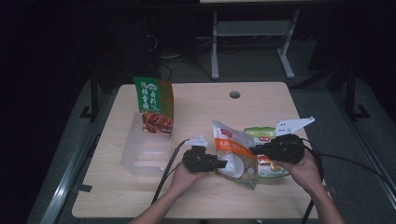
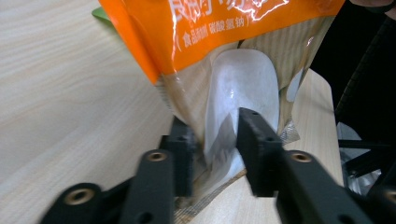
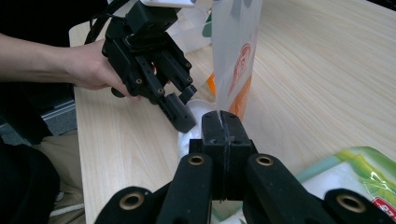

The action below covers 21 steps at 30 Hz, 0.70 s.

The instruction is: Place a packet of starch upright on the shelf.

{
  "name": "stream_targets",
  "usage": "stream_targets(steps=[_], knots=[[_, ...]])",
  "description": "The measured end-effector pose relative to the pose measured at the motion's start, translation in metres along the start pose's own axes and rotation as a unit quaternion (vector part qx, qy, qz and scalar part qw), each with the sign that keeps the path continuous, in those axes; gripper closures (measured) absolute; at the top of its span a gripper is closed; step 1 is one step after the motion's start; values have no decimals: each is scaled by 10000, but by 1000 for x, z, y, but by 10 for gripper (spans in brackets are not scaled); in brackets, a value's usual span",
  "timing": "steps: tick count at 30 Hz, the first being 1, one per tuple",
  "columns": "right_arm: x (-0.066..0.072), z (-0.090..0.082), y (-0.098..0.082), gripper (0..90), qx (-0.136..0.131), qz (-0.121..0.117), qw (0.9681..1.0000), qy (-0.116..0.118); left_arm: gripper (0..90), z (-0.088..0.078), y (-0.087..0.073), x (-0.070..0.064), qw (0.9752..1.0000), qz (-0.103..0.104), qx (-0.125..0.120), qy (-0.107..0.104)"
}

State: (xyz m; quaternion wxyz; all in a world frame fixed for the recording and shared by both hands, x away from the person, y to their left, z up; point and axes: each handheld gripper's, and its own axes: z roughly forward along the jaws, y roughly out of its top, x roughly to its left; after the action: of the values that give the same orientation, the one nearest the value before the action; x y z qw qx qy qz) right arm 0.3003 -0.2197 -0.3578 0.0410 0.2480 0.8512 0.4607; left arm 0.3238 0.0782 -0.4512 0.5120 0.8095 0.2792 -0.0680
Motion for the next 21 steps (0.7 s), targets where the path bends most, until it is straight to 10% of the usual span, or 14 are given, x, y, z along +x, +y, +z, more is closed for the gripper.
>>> stream_targets(steps=[4,21], knots=[[1,1,-1,900,8,25,10000,10,862,-4,1,-4,9997,173,-81,129],[-6,16,2,839,394,326,9987,86,890,-15,-13,-17,9971,452,-203,574]])
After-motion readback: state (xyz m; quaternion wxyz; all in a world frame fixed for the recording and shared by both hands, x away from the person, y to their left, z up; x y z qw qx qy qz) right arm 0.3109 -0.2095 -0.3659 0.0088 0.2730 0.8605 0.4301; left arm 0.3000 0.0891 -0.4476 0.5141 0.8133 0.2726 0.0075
